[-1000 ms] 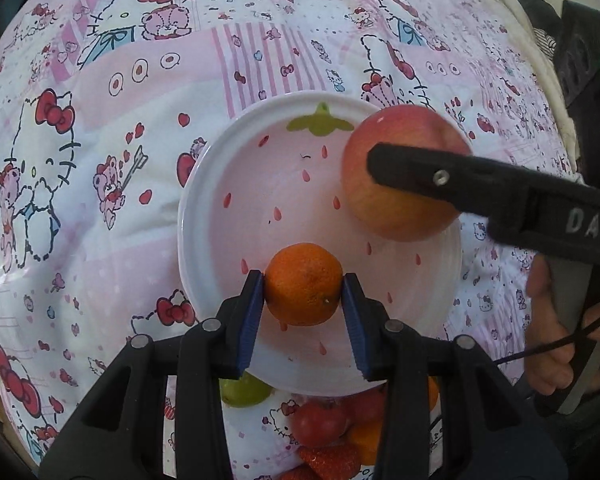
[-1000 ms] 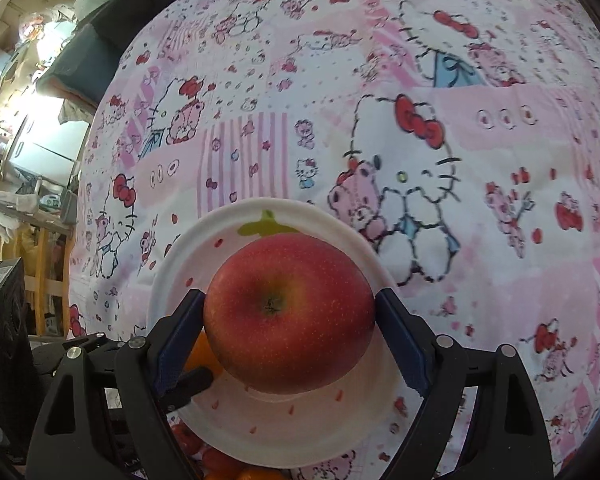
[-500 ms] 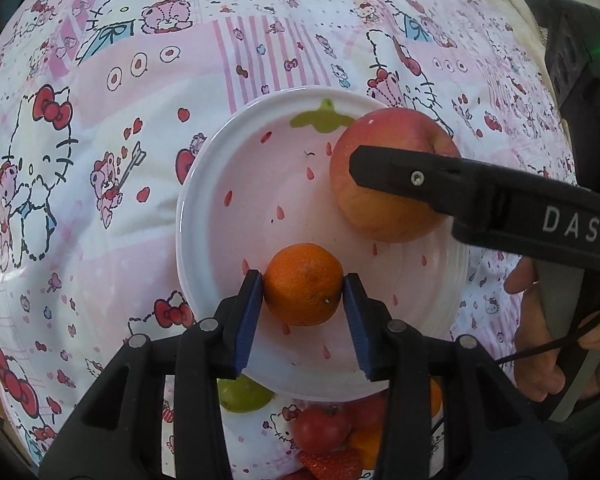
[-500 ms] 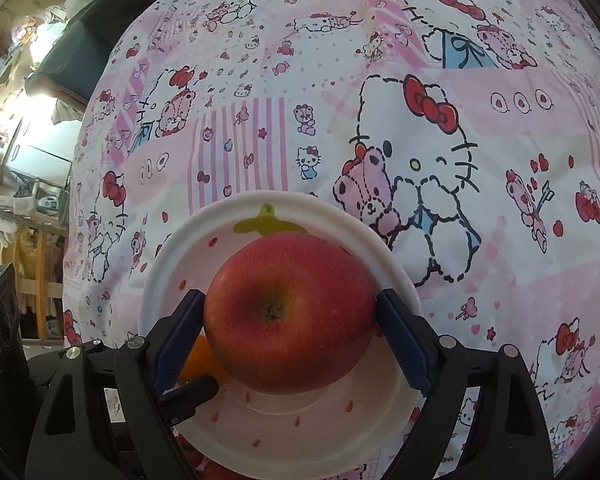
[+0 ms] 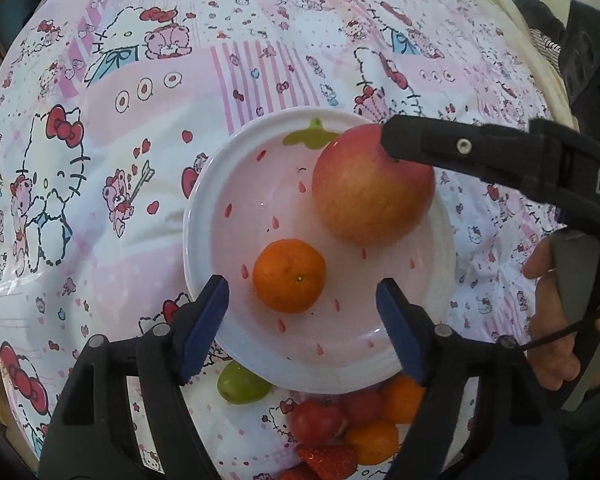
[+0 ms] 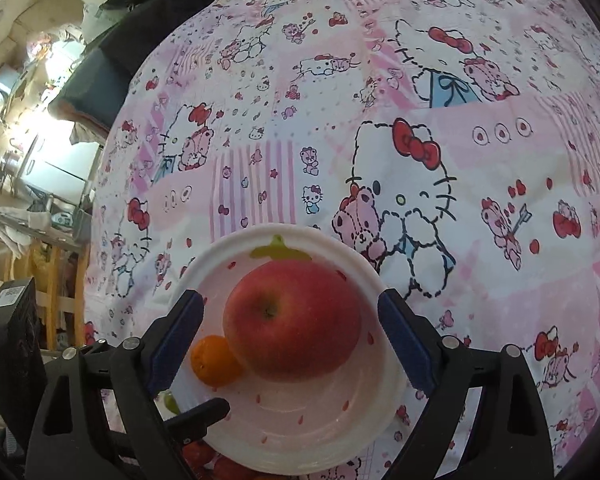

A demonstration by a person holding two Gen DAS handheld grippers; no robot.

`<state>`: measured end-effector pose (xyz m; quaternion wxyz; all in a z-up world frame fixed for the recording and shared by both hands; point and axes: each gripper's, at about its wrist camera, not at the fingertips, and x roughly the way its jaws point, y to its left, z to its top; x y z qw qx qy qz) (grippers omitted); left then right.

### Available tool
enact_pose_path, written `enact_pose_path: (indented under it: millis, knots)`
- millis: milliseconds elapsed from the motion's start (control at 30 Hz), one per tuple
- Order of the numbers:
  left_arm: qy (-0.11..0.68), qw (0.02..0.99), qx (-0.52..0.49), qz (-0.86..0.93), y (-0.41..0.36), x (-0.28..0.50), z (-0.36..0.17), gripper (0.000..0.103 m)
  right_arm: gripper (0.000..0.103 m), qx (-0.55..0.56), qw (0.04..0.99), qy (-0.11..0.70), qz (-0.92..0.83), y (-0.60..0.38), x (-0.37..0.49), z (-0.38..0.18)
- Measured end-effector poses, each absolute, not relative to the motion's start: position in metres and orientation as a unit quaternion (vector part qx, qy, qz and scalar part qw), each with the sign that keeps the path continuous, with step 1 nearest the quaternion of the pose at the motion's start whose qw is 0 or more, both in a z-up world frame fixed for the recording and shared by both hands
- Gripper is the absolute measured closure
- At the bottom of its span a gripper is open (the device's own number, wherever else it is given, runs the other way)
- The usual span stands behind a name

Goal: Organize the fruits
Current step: 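Lift both open grippers away from the plate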

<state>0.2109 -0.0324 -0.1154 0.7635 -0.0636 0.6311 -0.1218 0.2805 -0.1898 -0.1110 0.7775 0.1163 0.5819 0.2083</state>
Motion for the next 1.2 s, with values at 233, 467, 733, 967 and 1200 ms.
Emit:
enact_pose_path:
  millis: [233, 467, 733, 967, 1200]
  knots:
    - [0.618, 0.775, -0.061, -0.118, -0.031, 0.203, -0.104, 0.030, 0.012, 0.113, 0.785, 0.570, 0.214, -0.192, 0.268, -0.096]
    - [0.598, 0.794, -0.035, -0.103, -0.030, 0.186, -0.089, 0.030, 0.012, 0.117, 0.798, 0.553, 0.207, -0.203, 0.251, -0.077]
    - [0.580, 0.810, -0.036, -0.081, -0.014, 0.168, -0.072, 0.030, 0.012, 0.129, 0.808, 0.540, 0.196, -0.224, 0.227, -0.062]
    - [0.558, 0.828, -0.022, -0.047, 0.001, 0.143, -0.055, 0.030, 0.012, 0.123, 0.830, 0.514, 0.177, -0.238, 0.191, -0.045]
    - [0.576, 0.815, -0.049, -0.032, 0.023, 0.114, -0.058, 0.030, 0.012, 0.127, 0.826, 0.520, 0.177, -0.250, 0.154, -0.045]
